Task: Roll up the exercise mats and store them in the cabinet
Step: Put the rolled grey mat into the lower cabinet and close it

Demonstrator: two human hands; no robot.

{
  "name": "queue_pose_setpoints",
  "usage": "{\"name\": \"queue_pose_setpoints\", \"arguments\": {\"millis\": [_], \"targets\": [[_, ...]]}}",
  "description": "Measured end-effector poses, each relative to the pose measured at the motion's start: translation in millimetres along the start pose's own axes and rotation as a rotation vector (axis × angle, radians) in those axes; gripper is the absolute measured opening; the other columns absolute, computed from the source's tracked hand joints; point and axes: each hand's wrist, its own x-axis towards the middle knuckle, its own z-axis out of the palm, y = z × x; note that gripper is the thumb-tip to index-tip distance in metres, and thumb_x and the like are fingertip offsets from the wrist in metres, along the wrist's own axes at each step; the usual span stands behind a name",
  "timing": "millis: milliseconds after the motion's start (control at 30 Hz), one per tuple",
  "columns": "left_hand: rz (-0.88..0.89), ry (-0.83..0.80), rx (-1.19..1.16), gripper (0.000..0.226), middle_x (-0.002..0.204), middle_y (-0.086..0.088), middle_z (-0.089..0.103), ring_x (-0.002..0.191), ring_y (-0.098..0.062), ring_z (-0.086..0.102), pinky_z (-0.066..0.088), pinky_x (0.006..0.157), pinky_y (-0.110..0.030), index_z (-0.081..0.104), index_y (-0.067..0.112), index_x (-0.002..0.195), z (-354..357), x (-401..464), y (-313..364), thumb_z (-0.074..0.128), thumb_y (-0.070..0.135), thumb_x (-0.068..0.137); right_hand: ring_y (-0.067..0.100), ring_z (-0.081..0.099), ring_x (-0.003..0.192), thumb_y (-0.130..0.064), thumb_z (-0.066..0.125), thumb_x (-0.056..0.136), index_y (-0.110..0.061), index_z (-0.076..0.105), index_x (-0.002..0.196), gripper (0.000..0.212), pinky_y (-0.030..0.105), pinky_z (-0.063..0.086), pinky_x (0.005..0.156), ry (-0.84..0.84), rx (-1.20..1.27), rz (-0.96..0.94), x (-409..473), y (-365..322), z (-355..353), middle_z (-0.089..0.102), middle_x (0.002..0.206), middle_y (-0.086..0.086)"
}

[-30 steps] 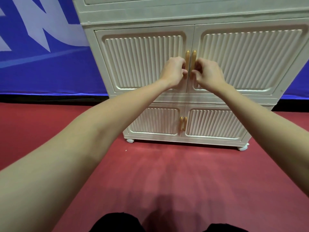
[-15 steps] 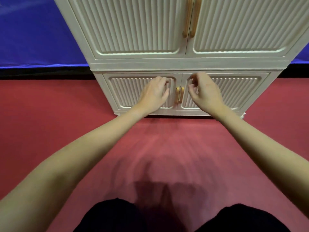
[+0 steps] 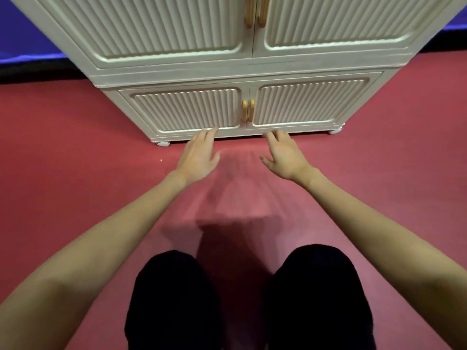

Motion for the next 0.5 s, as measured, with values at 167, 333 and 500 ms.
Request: {"name": "queue_pose_setpoints", "arguments": {"millis": [167,333,500], "targets": [[-0.102,-0.175,0.011,0.059,0.136,-0.020,0.046,0.125,-0.038,0.043,0.034,0.107,-0.046,0.033,0.002,0.145,-54.6,-50.2,54.7,0.056,0.021,0.093,0.039,0.045,0.118,-0.030,0.061,0.091,-0.004,0.043,0.137,0.056,0.043,0.037,0.099,-0.119,0.078,0.159,-71.5,-20.0,-53.6,0.046,0.129,0.019],[-0.104,-0.306,0.042,0.060,0.139,-0.019,0.044,0.128,-0.039,0.043,0.036,0.106,-0.050,0.033,0.004,0.144,-115.1,-82.9,117.1,0.057,0.023,0.093,0.040,0.043,0.119,-0.029,0.061,0.091,-0.004,0.041,0.139,0.058,0.043,0.036,0.102,-0.195,0.173,0.318,-148.2,-42.4,-121.4,0.043,0.130,0.020],[0.006,-0.360,0.077,0.060,0.138,-0.020,0.045,0.127,-0.037,0.044,0.036,0.107,-0.047,0.033,0.004,0.144,-174.9,-98.4,200.3,0.057,0.020,0.091,0.039,0.043,0.120,-0.027,0.061,0.091,-0.003,0.041,0.138,0.056,0.042,0.035,0.104,-0.182,0.275,0.444,-229.4,-58.1,-192.9,0.043,0.130,0.020]]}}
